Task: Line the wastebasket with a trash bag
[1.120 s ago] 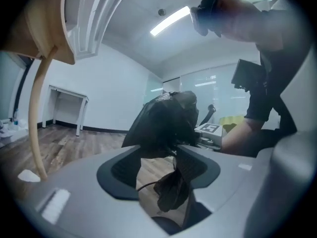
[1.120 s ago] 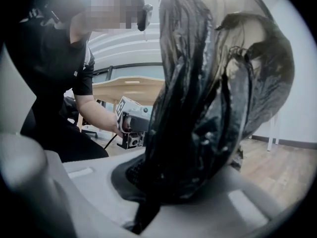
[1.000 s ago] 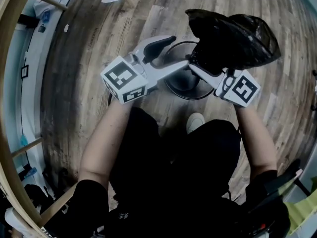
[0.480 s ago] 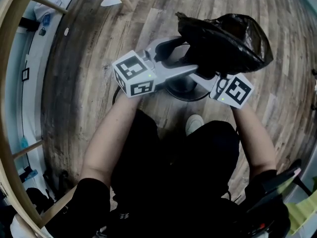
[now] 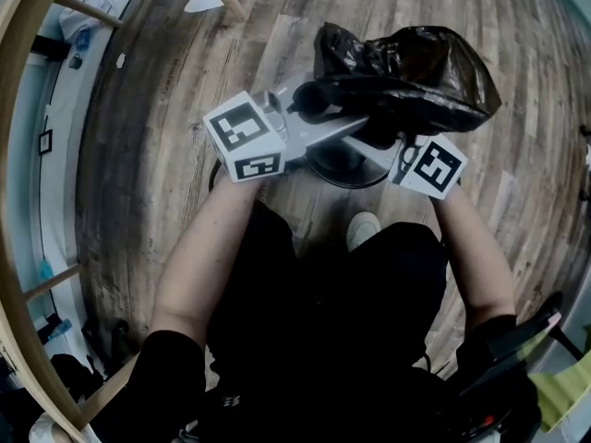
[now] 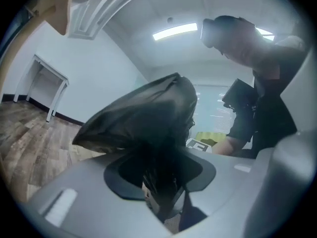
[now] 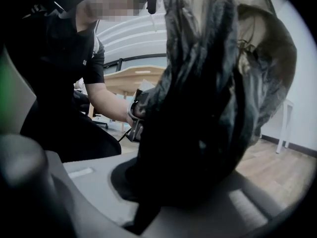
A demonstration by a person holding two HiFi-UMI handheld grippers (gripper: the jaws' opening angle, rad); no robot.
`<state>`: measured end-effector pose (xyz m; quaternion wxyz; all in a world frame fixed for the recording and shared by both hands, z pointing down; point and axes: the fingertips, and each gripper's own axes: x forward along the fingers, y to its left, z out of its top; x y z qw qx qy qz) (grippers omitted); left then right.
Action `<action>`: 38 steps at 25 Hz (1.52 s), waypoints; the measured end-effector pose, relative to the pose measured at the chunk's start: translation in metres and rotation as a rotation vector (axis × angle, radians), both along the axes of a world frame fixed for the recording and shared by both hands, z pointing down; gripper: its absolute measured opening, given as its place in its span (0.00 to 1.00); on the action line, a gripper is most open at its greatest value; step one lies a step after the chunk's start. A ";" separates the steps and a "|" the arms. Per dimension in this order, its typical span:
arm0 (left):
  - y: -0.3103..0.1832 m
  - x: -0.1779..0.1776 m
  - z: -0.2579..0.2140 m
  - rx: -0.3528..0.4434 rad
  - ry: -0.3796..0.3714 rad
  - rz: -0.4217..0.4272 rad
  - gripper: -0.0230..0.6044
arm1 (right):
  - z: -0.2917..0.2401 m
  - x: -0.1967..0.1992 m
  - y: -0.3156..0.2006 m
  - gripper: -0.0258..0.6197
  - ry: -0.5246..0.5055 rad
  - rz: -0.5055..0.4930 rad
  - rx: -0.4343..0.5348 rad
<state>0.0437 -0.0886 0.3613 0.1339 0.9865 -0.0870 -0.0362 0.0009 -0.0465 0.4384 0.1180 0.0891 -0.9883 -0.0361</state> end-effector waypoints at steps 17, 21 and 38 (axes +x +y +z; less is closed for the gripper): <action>-0.014 -0.027 0.006 0.023 -0.010 -0.064 0.09 | 0.023 0.033 -0.014 0.36 0.006 0.049 -0.172; -0.015 -0.035 0.004 0.031 -0.008 -0.084 0.09 | 0.023 0.044 -0.010 0.42 0.005 0.038 -0.209; 0.012 -0.033 0.040 0.135 -0.208 -0.047 0.09 | -0.010 0.075 -0.018 0.42 -0.019 0.144 -0.190</action>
